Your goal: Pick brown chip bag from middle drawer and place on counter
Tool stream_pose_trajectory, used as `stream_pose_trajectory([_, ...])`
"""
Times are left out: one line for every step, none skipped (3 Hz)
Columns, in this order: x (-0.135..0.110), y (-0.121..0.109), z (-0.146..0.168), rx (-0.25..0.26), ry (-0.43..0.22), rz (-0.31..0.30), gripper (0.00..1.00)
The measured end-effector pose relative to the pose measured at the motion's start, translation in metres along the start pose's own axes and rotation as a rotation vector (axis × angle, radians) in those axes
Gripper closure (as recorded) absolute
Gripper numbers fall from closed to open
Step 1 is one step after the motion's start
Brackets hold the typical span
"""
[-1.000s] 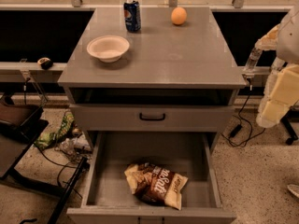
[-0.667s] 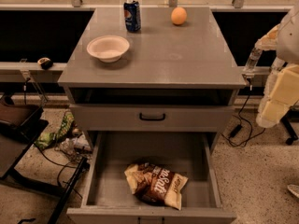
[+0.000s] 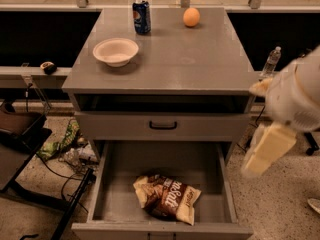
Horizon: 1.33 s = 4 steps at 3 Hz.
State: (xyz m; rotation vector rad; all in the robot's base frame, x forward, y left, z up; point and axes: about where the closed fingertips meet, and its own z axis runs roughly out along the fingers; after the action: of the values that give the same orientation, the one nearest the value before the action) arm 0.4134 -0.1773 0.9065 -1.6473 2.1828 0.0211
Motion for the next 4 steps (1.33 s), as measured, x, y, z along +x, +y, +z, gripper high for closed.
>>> stream_pose_trajectory([0.005,0.038,0.042,0.009,-0.057,0.016,0.0])
stream_pose_trajectory([0.017,0.072,0.092,0.014,-0.086,0.031,0.0])
stream_pose_trajectory([0.014,0.062,0.124,0.122,-0.115,0.047,0.0])
stream_pose_trajectory([0.013,0.063,0.137,0.1,-0.107,0.047,0.0])
